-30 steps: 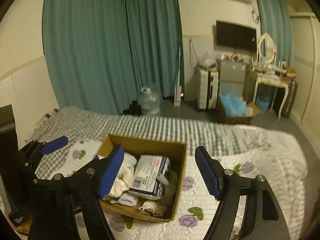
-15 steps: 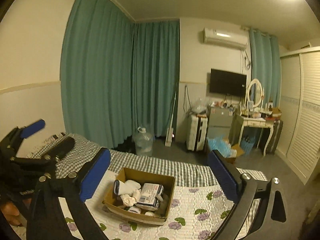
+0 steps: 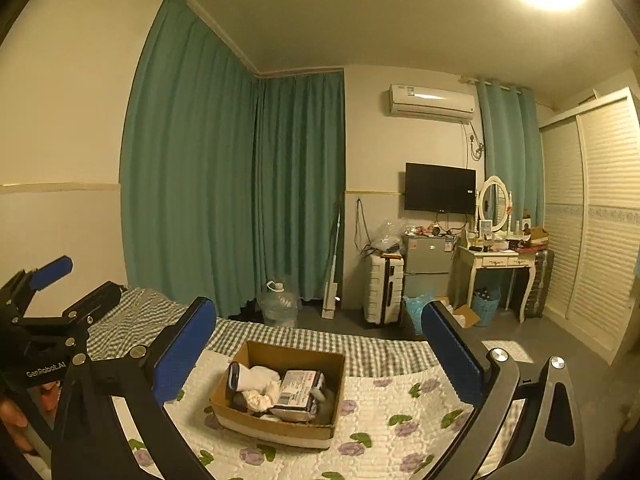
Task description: Organize soft objects
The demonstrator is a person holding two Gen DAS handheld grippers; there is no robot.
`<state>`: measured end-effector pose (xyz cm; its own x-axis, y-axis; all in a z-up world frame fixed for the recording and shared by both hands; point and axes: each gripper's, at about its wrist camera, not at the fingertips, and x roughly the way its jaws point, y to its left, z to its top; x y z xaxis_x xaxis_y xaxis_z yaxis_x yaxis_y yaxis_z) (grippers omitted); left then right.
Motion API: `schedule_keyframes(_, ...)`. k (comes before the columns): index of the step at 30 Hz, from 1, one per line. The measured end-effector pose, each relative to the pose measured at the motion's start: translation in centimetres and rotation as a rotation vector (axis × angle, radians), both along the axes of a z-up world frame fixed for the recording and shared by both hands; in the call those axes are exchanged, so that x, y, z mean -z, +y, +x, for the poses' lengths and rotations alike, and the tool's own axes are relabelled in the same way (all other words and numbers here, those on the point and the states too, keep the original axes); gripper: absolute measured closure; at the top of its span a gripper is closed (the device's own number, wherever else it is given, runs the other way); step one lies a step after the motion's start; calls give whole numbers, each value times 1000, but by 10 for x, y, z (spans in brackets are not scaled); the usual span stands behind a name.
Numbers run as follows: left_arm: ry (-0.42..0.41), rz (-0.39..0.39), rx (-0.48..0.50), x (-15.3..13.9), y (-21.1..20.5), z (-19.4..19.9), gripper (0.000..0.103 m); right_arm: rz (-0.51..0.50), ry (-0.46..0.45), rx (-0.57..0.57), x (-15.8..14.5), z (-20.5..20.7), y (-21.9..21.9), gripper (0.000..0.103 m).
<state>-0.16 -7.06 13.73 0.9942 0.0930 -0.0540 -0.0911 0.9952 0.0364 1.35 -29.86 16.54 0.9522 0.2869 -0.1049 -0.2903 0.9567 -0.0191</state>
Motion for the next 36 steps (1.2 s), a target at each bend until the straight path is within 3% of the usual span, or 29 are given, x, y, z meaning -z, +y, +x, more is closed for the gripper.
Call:
schedule_keyframes(3,-7,-1,-23,26,3,4,0,29,-23,0,33,3,0,0)
schedule_keyframes(8,14,1,-18,63,2,9,0,26,32,11,77,23,10,0)
schedule_keyframes(15,119,-26,-34,100,9,25,0,44,96,27,117,44,10,0)
schedule_keyframes(36,184,-12,-20,117,10,32,0,29,129,27,133,54,16,0)
